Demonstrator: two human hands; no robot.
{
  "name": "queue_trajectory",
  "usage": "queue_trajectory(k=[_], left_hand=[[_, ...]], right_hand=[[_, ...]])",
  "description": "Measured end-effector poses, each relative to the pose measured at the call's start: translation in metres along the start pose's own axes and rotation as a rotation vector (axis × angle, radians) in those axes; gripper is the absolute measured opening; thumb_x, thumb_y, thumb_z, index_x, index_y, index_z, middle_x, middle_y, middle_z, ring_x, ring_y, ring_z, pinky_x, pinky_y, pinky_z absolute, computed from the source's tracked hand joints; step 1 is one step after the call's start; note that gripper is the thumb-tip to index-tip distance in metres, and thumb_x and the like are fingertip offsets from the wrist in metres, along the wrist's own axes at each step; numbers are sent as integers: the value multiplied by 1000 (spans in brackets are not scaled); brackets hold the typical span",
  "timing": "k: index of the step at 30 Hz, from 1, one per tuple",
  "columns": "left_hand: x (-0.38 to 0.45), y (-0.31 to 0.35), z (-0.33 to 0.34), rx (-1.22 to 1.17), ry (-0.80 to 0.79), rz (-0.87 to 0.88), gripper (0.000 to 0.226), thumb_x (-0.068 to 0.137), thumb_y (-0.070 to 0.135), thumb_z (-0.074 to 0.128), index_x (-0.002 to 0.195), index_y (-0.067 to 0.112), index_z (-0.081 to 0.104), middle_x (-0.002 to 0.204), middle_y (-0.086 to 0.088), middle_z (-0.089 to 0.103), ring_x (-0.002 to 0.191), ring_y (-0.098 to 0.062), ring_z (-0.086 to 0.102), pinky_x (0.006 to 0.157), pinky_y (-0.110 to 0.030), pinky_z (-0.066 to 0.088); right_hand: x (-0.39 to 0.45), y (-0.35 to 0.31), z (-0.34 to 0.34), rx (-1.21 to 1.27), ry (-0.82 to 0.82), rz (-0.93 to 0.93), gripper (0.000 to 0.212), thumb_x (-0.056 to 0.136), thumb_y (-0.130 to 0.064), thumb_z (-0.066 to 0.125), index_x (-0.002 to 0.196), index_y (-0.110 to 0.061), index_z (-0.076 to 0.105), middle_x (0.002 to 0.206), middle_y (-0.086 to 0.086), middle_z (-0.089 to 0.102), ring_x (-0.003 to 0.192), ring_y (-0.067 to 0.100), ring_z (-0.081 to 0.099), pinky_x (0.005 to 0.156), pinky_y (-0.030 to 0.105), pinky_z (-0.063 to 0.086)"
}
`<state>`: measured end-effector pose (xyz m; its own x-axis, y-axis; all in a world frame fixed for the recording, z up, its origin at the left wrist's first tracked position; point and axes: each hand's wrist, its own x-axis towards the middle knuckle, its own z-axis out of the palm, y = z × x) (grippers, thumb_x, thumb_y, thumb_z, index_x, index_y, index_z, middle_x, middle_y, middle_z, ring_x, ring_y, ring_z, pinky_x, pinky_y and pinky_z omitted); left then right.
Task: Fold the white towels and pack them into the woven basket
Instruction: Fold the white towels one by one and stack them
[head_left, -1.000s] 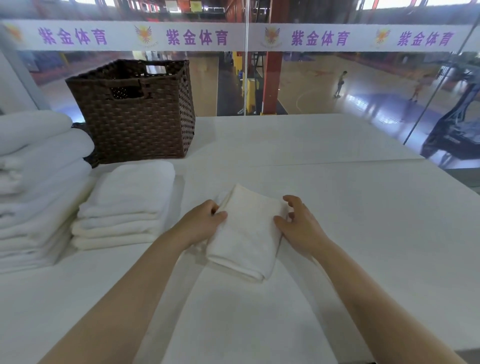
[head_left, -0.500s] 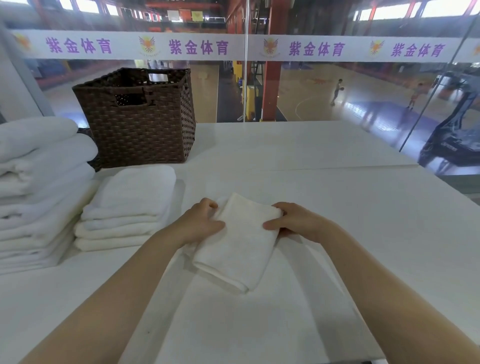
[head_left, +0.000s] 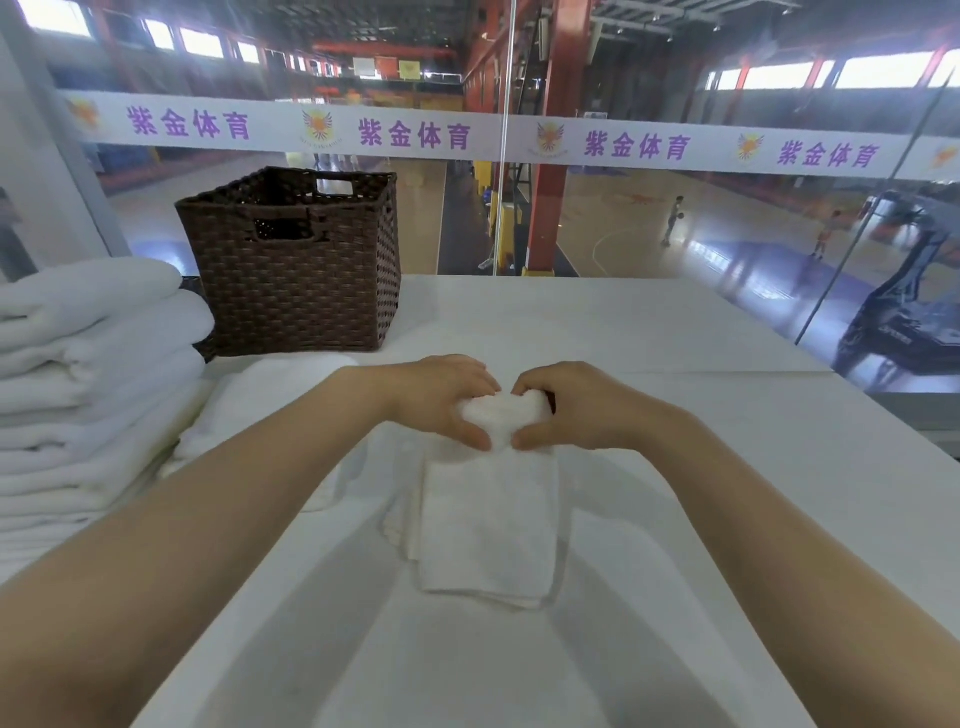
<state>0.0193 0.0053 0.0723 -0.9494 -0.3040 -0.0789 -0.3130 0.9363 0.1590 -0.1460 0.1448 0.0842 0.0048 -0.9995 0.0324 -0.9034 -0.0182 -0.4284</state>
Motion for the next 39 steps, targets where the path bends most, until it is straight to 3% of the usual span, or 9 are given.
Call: queue_trajectory(k=[4, 10, 19, 23, 26, 31, 35, 37, 39], left_hand=[[-12, -9, -19, -87, -87, -94, 52, 84, 56, 65, 124, 23, 64, 148, 15, 38, 140, -6, 24, 111, -20, 18], [-30, -9, -32, -19, 50, -70, 32, 89, 50, 62, 108, 24, 63, 106, 12, 43, 85, -9, 49, 75, -22, 40], [-62, -25, -51, -9, 210, 38, 33, 92, 32, 64, 119, 36, 46, 108, 17, 41, 90, 2, 43, 79, -11, 35], [-76, -38, -54, -131, 232, -168, 63, 84, 30, 73, 128, 37, 28, 110, 6, 55, 91, -15, 56, 76, -31, 49], [-85, -52, -64, 34, 198, -297, 50, 83, 31, 71, 127, 29, 46, 105, 9, 55, 93, -15, 51, 76, -30, 40], [-114, -91, -82, 229, 688, -399, 20, 84, 19, 61, 104, 18, 61, 88, -5, 62, 89, -28, 54, 71, -42, 47], [-145, -124, -49, 537, 825, -424, 44, 73, 0, 70, 115, 11, 63, 102, -5, 67, 93, -31, 53, 74, -39, 42], [-158, -139, -4, 554, 636, -439, 55, 68, -2, 76, 118, 11, 60, 106, -7, 65, 94, -31, 57, 78, -40, 46], [-170, -142, 46, 519, 463, -483, 59, 66, 2, 78, 120, 11, 57, 107, -8, 66, 90, -31, 63, 73, -39, 53]], right_hand=[[-1, -15, -19, -59, 50, -97, 26, 76, -39, 79, 88, -33, 57, 87, -12, 55, 81, 5, 51, 68, 25, 42], [3, -23, -36, -228, 53, -166, 27, 90, -49, 60, 75, -35, 43, 81, -8, 51, 75, 11, 48, 66, 29, 40], [17, -44, -47, -90, 86, -159, 31, 85, -32, 73, 86, -29, 42, 82, -9, 50, 71, 16, 46, 57, 28, 38], [44, -61, -46, 17, -79, -112, 48, 84, -31, 74, 122, -34, 44, 101, -13, 51, 85, 9, 53, 61, 22, 45], [74, -77, -40, -206, -48, -187, 22, 84, -32, 69, 104, -25, 62, 97, -7, 61, 91, 17, 58, 74, 37, 51], [121, -122, -29, -435, 399, -369, 15, 84, -21, 58, 99, -22, 58, 90, -2, 47, 77, 22, 52, 61, 35, 40], [156, -136, 33, -395, 777, -540, 38, 71, -3, 71, 108, -9, 68, 92, 13, 56, 80, 30, 52, 56, 36, 46], [164, -130, 86, -273, 636, -516, 47, 68, 4, 68, 113, -9, 68, 105, 17, 57, 97, 31, 49, 64, 41, 52], [160, -117, 136, -182, 286, -418, 56, 80, 5, 58, 132, -15, 58, 141, 18, 43, 131, 32, 37, 97, 47, 47]])
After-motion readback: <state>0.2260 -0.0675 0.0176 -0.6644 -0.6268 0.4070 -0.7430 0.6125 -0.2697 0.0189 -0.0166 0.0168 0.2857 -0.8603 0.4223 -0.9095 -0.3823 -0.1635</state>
